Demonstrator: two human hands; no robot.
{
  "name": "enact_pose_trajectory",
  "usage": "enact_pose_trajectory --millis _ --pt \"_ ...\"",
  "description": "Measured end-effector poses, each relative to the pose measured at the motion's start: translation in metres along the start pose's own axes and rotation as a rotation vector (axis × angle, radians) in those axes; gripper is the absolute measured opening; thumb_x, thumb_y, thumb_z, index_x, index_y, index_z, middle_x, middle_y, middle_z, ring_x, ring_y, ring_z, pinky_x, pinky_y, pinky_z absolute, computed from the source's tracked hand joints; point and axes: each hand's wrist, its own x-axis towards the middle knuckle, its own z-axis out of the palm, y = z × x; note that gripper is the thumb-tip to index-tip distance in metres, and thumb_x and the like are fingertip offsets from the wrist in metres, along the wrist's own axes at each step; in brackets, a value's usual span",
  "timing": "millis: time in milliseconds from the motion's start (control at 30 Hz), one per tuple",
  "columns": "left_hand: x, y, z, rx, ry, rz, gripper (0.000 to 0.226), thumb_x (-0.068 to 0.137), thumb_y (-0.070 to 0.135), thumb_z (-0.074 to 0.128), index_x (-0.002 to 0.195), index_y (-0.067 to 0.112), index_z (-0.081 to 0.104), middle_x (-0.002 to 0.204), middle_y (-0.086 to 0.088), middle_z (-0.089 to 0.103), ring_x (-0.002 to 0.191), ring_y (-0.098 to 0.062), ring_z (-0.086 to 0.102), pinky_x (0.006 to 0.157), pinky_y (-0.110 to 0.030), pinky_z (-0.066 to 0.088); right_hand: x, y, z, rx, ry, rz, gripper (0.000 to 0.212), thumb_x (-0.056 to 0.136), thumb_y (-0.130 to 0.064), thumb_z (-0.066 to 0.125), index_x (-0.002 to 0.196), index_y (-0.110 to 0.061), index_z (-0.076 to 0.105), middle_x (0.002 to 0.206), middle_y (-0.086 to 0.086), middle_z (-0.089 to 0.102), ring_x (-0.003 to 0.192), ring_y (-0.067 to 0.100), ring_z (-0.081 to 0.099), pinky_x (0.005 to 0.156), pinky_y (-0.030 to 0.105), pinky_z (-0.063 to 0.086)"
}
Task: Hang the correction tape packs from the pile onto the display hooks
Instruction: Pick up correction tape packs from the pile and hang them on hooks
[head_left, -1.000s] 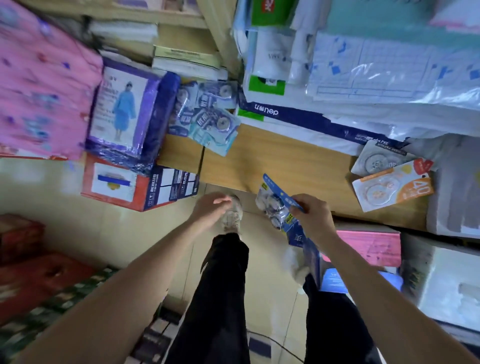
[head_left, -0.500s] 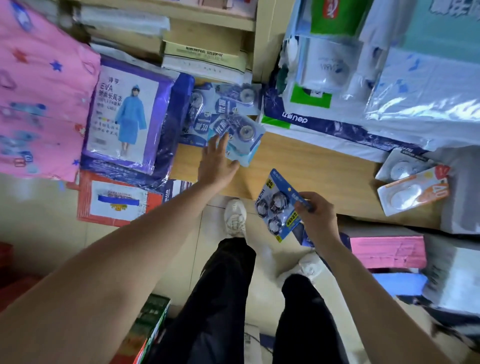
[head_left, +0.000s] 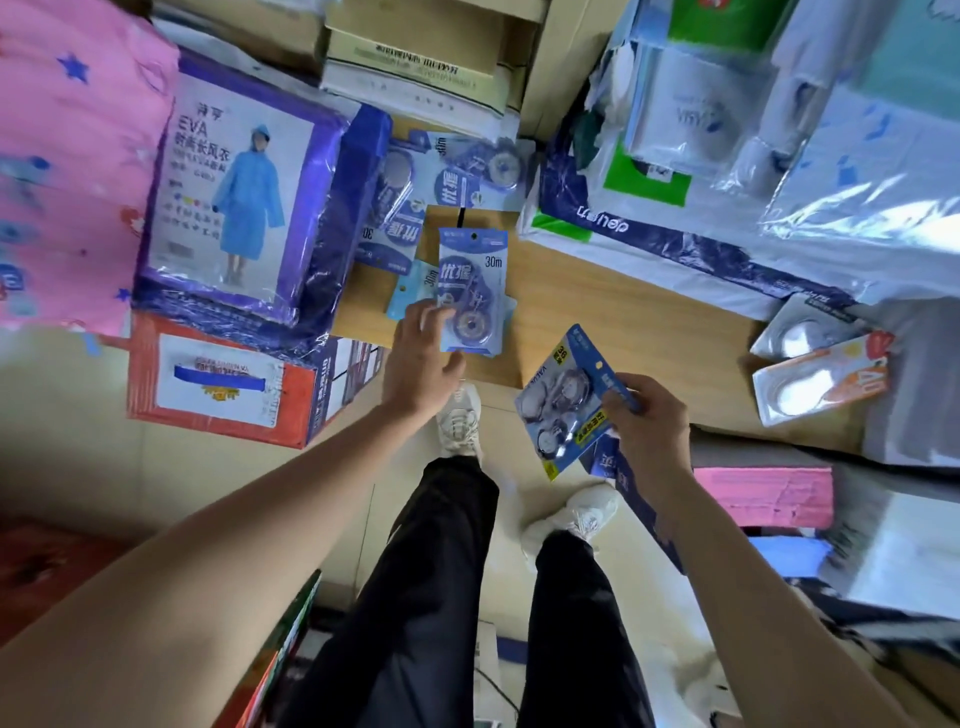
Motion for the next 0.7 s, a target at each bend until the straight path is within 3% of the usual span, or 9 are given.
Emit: enact_pose_trajectory --millis 100,167,233,333,433,600,700 --pt "0.01 0.005 0.007 -0.07 -0.002 -0.269 0.062 0.082 0.032 0.077 0.132 0.006 0.051 0.128 -0.017 0.053 0.118 -0.033 0.05 0.099 -0.043 0.044 0.003 -0.003 -0.001 0.071 -0.034 0.016 0.027 0.088 -0.006 0.071 0.088 -0.033 0.069 0.074 0.013 0.065 0.067 0.022 0.055 0.066 0.035 0.055" --pt "0.021 0.013 0.013 -0.041 -0.056 -0.346 0.076 0.081 0.047 0.076 0.139 0.008 0.045 0.132 -0.016 0.05 0.12 -0.032 0.047 0.1 -0.039 0.036 0.004 -0.005 -0.004 0.123 -0.077 0.036 0.026 0.085 -0.003 0.074 0.091 -0.029 0.07 0.079 0.016 0.071 0.069 0.023 0.062 0.071 0.037 0.06" --pt "0.03 0.022 0.016 -0.027 -0.073 -0.4 0.082 0.078 0.051 0.076 0.141 0.01 0.042 0.131 -0.015 0.049 0.119 -0.032 0.048 0.096 -0.038 0.037 0.004 -0.005 -0.009 0.143 -0.129 0.058 0.027 0.082 0.0 0.076 0.093 -0.024 0.071 0.081 0.013 0.074 0.07 0.023 0.066 0.073 0.037 0.061" --pt "0.038 0.03 0.014 -0.083 -0.089 -0.489 0.082 0.074 0.05 0.081 0.137 0.013 0.042 0.128 -0.013 0.052 0.111 -0.032 0.056 0.08 -0.034 0.041 0.003 -0.004 -0.017 0.17 -0.228 0.107 0.033 0.079 0.007 0.075 0.099 -0.018 0.071 0.086 0.013 0.076 0.075 0.025 0.071 0.076 0.037 0.06" --pt "0.035 0.032 0.008 -0.135 -0.067 -0.503 0.071 0.072 0.045 0.082 0.125 0.014 0.049 0.121 -0.01 0.059 0.108 -0.031 0.06 0.08 -0.033 0.042 -0.002 -0.003 -0.023 0.105 -0.262 0.105 0.038 0.079 0.012 0.071 0.1 -0.02 0.071 0.084 0.01 0.076 0.073 0.02 0.069 0.072 0.034 0.058" --pt "0.016 0.048 -0.04 -0.144 -0.128 -0.431 0.035 0.075 0.036 0.077 0.097 0.014 0.06 0.095 -0.005 0.066 0.084 -0.026 0.059 0.067 -0.031 0.036 -0.031 -0.021 -0.041 -0.024 -0.108 0.017 0.038 0.078 0.01 0.067 0.087 -0.027 0.072 0.075 0.0 0.071 0.062 0.006 0.058 0.063 0.023 0.05" --pt "-0.015 0.06 -0.084 -0.182 -0.18 -0.392 0.033 0.064 0.041 0.067 0.082 0.016 0.054 0.081 -0.004 0.064 0.074 -0.028 0.058 0.059 -0.033 0.035 -0.057 -0.05 -0.062 -0.057 -0.082 -0.048 0.038 0.081 0.007 0.066 0.083 -0.032 0.07 0.069 -0.002 0.065 0.055 0.004 0.054 0.054 0.018 0.046"
